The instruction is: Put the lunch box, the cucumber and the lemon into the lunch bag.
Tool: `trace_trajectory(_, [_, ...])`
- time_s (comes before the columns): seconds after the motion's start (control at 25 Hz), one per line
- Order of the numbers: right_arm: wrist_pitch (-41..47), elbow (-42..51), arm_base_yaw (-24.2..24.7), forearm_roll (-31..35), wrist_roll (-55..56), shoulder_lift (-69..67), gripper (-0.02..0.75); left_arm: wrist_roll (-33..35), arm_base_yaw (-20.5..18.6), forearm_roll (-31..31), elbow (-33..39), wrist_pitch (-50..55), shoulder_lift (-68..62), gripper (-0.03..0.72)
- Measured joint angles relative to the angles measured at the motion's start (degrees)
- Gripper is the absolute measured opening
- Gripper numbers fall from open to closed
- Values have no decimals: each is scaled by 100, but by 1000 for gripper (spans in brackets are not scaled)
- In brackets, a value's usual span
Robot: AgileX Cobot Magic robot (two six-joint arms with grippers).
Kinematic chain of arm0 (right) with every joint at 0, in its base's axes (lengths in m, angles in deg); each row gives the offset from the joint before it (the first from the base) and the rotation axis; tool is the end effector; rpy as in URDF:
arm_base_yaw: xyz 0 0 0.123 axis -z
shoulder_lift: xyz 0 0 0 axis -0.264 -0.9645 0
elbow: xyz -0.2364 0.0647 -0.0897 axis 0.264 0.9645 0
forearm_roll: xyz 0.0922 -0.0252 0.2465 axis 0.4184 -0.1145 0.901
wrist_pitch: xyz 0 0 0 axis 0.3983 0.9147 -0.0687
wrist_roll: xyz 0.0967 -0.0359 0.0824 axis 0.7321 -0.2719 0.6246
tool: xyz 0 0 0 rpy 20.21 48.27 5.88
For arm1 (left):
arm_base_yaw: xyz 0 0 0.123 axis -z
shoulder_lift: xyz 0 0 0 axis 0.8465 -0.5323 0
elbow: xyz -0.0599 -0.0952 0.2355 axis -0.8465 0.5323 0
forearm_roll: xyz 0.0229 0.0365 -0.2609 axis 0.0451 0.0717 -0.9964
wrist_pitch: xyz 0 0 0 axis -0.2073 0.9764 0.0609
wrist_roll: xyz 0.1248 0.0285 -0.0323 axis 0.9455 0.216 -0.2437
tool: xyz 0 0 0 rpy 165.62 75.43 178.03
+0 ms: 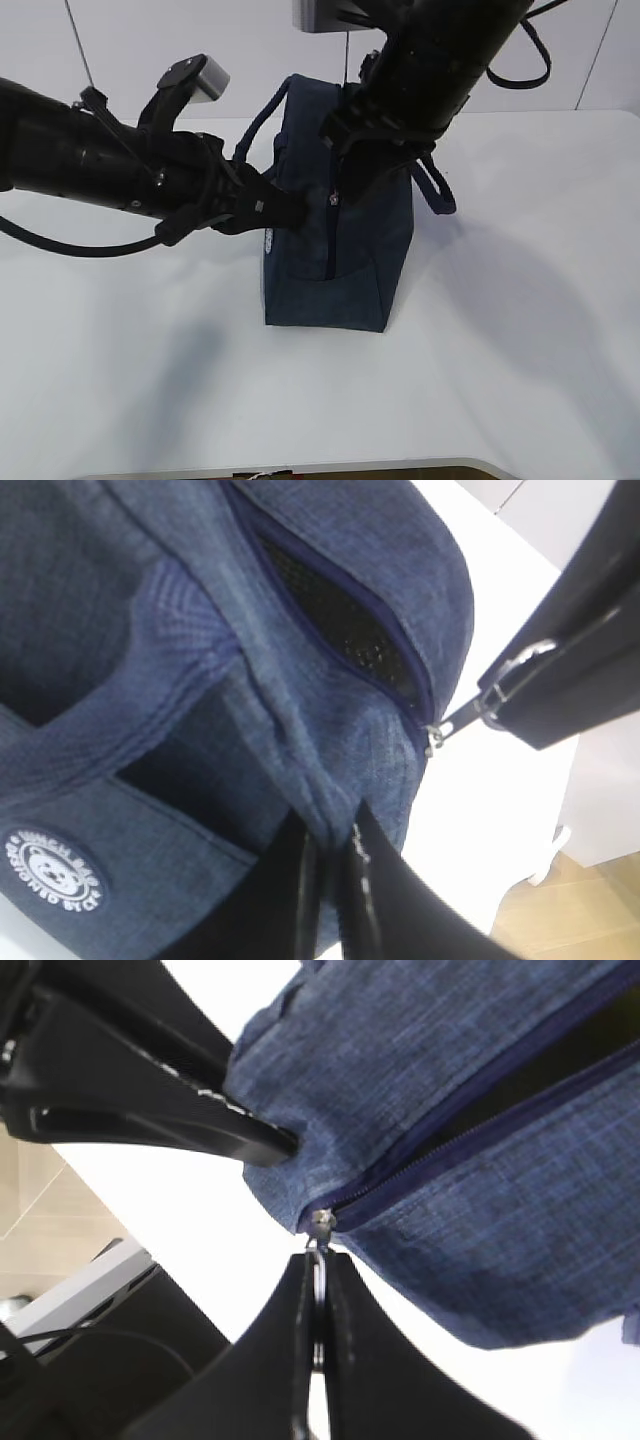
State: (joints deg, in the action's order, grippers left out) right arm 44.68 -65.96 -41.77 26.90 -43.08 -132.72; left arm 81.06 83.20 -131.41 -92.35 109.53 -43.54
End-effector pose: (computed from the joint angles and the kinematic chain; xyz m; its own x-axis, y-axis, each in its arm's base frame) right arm 0.3442 0.2139 0.2531 -0.6942 -0.6187 -0.3678 -0.7068 0.6824 0.1862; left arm 0.3153 -0.2372 0.1643 -0.6189 0.2446 -0.7464 0.7267 0.5390 -0.4259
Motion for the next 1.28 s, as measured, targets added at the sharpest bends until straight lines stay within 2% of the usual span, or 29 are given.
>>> trace_trajectory(0.68, [134,-610,0,-544,542,-105,5,0,0,-27,0,-13,0,-9])
trace_trajectory(0.84, [134,-891,0,-772,626,-219,5,0,0,-27,0,-22,0,-9])
trace_trajectory(1.28, [270,-2002,24,-878,657,-977,5,0,0,-27,0,-126,0,-9])
